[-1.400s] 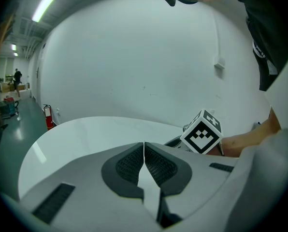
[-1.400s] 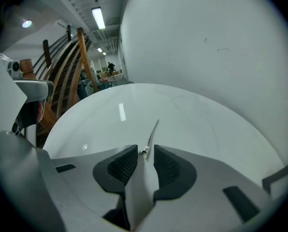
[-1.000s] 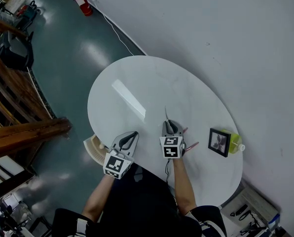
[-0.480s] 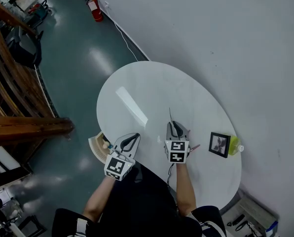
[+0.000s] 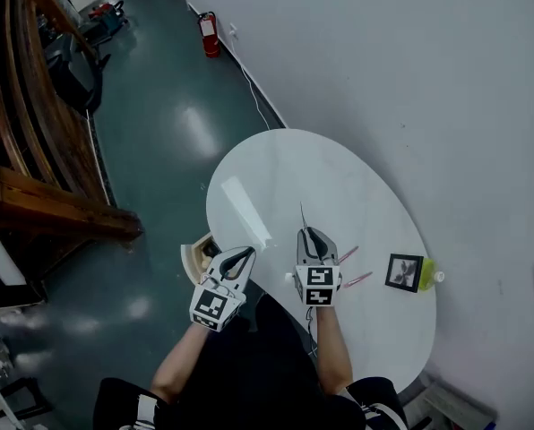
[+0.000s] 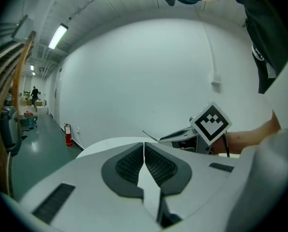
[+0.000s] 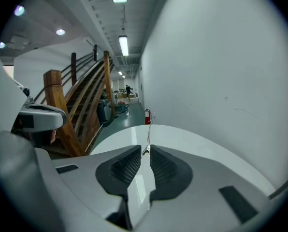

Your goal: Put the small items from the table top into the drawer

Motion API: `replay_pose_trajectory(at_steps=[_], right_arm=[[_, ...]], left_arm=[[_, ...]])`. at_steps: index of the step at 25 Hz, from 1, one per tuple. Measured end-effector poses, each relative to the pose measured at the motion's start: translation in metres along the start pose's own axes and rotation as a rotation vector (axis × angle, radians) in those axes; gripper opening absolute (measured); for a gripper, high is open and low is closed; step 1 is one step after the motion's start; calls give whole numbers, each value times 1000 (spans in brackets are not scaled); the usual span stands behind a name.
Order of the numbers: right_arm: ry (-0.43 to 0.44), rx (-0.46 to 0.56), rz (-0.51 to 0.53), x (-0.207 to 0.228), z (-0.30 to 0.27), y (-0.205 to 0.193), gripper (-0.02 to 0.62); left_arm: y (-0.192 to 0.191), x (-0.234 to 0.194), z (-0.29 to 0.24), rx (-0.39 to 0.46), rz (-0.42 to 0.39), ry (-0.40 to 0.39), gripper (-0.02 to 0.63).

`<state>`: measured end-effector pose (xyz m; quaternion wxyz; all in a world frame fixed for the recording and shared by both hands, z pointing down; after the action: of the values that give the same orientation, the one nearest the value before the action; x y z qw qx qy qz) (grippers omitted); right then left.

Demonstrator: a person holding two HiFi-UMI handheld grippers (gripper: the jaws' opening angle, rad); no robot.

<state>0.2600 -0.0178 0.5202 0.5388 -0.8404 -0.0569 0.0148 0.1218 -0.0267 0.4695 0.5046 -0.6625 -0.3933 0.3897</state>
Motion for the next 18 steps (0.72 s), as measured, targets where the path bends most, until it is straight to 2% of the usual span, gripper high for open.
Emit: replay_pose_trajectory(at_steps=[8,18], right_arm=[[116,46,57,-87,8,24,77],[301,45,130,-197,0,31,77]], left_arm=[[13,-39,75,52,4,138,21],[1,-84,164,77,32,311,21]])
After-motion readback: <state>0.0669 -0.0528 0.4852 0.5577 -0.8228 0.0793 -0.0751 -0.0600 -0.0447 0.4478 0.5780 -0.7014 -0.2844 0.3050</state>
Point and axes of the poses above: the fingertips, and each gripper's own axes: z backward along the fingers, x to its right, y out of its top, the point moved 1 cm from there along z, backward along the fingers, and after that the axes turned 8 degrees about x, right-handed, at the moved point
